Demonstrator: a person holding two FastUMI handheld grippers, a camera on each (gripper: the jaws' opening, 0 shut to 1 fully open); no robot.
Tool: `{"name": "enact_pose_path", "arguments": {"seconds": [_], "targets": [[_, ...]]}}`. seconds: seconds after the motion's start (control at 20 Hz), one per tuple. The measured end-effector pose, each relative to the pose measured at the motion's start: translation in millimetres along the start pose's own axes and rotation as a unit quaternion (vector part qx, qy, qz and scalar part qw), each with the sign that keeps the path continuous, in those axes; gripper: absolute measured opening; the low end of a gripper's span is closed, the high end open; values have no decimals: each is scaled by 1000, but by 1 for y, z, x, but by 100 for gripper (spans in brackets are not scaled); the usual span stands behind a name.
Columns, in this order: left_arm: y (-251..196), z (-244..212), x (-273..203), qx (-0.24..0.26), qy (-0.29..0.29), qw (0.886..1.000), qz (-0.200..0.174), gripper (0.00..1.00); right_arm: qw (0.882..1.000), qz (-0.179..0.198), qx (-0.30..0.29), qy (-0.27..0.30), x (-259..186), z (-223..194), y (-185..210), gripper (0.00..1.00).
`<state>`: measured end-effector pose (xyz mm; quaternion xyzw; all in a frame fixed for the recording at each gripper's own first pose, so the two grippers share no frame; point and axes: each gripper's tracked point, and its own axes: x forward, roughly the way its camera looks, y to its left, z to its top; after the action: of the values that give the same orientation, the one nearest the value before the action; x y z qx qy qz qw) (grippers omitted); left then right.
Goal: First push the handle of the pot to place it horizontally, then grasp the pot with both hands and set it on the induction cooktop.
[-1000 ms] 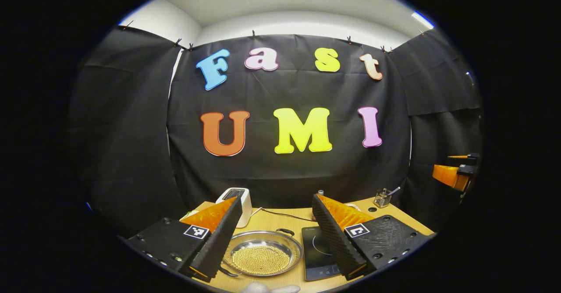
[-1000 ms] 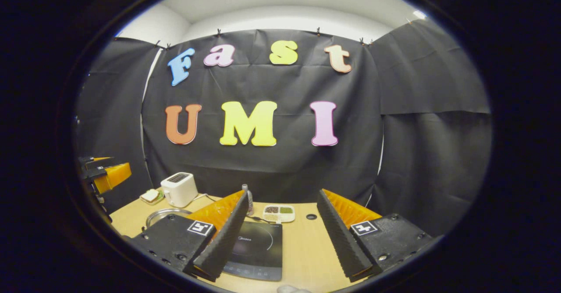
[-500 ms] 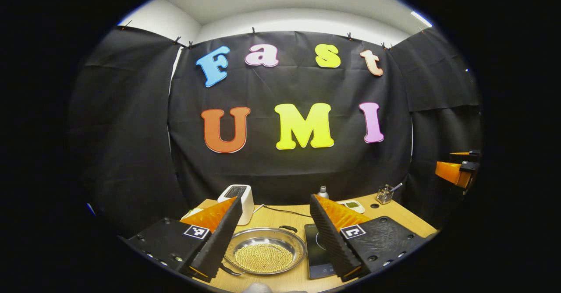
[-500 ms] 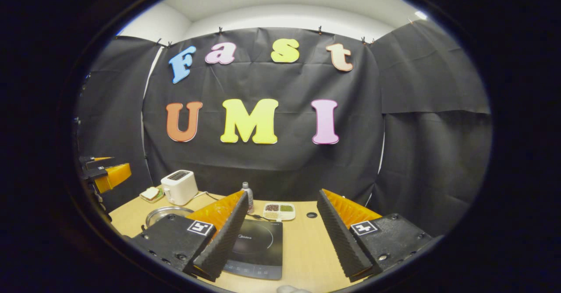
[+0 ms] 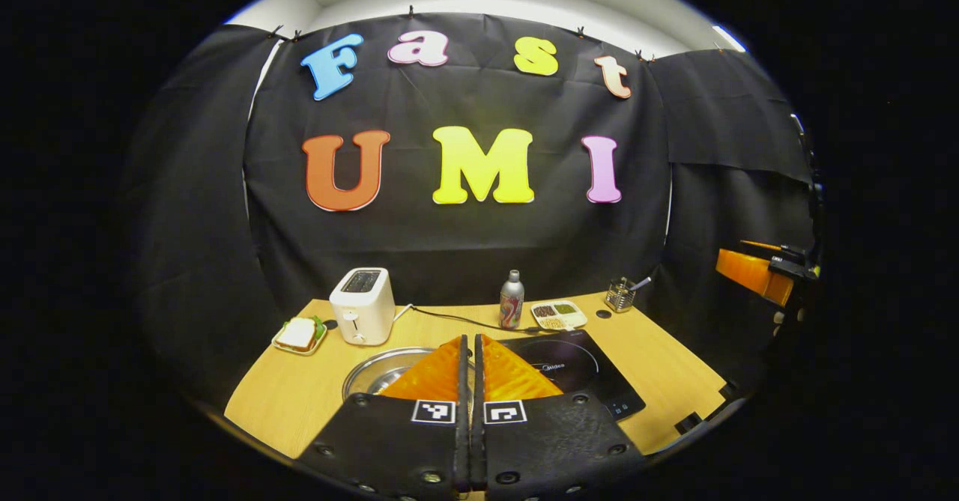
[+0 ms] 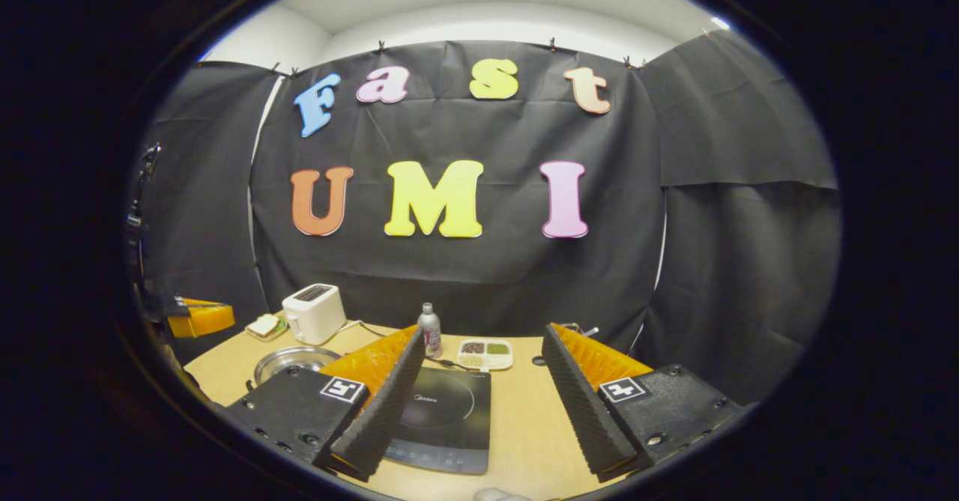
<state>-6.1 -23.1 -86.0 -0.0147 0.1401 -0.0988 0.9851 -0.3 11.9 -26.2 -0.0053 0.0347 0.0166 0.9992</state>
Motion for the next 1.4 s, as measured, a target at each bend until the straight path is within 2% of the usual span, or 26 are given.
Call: {"name": "enact_pose_path", "arguments": {"seconds": [0.15,0.3,0.5,0.75,1.0,1.3,1.35,1.4], "targets": [[4,-41,9,10,62,998,-13,0,1000,3,-2,11,2,-6,2,96],[9,-88,14,24,133,990,-32,0,1000,5,0,19,2,-13,3,97],[28,-159,7,38,242,968,-45,0,999,5,4,33,3,-23,1,97],[71,-218,6,78,335,938,-43,0,999,5,6,51,5,-35,-2,97],[113,-245,8,95,393,914,-34,0,998,4,9,63,6,-44,-3,97],[128,-248,14,106,405,907,-32,0,997,1,10,73,7,-51,-7,97],[130,-247,14,108,405,907,-32,10,997,1,10,73,8,-50,-7,97],[132,-247,15,108,405,907,-30,10,997,0,9,73,9,-51,-7,97]]}}
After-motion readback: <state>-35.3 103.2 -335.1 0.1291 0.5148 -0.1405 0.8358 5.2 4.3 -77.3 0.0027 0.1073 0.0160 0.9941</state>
